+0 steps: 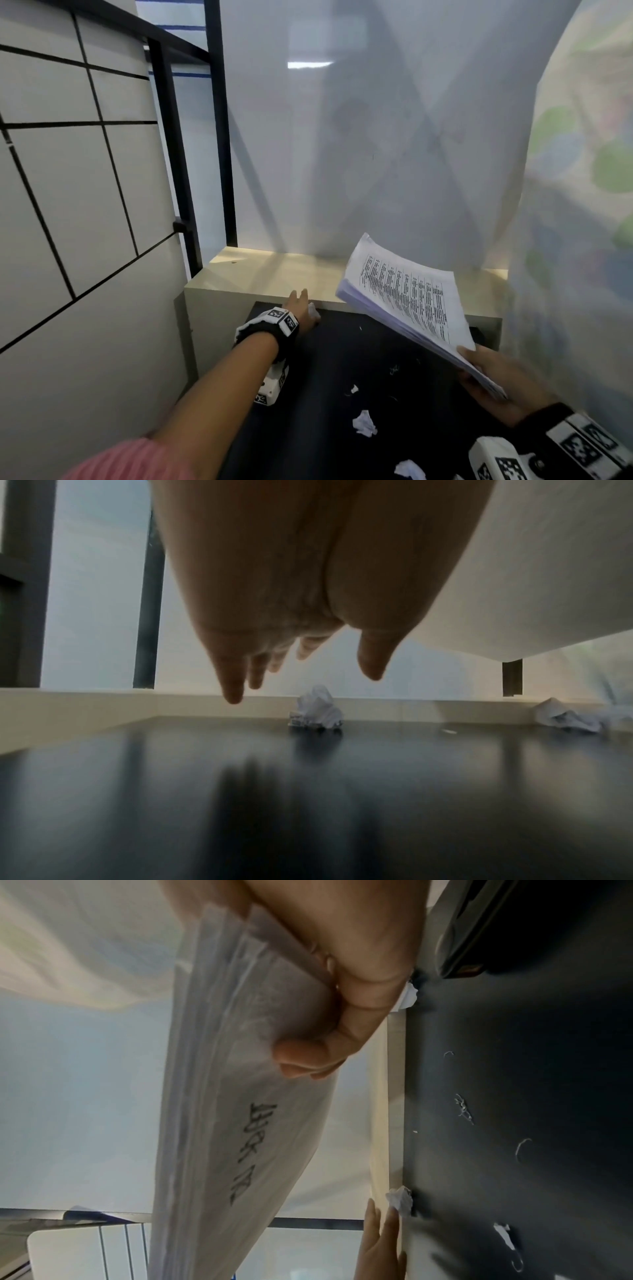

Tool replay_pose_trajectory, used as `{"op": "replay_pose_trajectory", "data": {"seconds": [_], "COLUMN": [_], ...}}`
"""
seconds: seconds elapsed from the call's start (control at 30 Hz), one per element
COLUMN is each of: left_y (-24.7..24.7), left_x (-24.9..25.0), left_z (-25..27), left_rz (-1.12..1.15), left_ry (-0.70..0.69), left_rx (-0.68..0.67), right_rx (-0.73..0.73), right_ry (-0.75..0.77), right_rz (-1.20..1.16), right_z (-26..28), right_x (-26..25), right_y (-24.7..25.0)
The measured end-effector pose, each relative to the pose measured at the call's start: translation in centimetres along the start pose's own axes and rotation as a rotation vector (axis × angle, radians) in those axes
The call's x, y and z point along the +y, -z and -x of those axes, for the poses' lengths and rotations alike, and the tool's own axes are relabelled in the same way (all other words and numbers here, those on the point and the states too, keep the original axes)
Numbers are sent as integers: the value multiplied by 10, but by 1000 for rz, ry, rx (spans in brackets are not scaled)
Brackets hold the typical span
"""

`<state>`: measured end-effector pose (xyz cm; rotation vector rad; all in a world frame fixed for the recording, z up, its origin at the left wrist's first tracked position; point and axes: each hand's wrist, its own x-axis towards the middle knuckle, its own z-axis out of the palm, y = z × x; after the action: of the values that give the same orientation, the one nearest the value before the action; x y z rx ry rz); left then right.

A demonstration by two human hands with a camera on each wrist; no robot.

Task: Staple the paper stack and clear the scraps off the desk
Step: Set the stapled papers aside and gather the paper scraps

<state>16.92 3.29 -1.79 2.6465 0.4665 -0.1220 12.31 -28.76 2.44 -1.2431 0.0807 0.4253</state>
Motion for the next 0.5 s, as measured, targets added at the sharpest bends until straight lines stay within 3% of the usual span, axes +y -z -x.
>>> {"op": "replay_pose_trajectory", "data": {"seconds": [0.27,0.43,0.5], "left_y": [4,-28,-42], "left_x": [43,45,43], "left_z": [59,97,118], "left_rz": [-126,-219,-223], "left_ry": [-232,-293,-275], "left_rx": [-254,-466,-482], "right_rx": [28,12,-6], "right_ry": [-8,-22,-14], "right_rz": [39,-12,-20], "right_z": [-10,-4,0], "right_x": [3,3,2], "right_y": [6,-1,-4]}}
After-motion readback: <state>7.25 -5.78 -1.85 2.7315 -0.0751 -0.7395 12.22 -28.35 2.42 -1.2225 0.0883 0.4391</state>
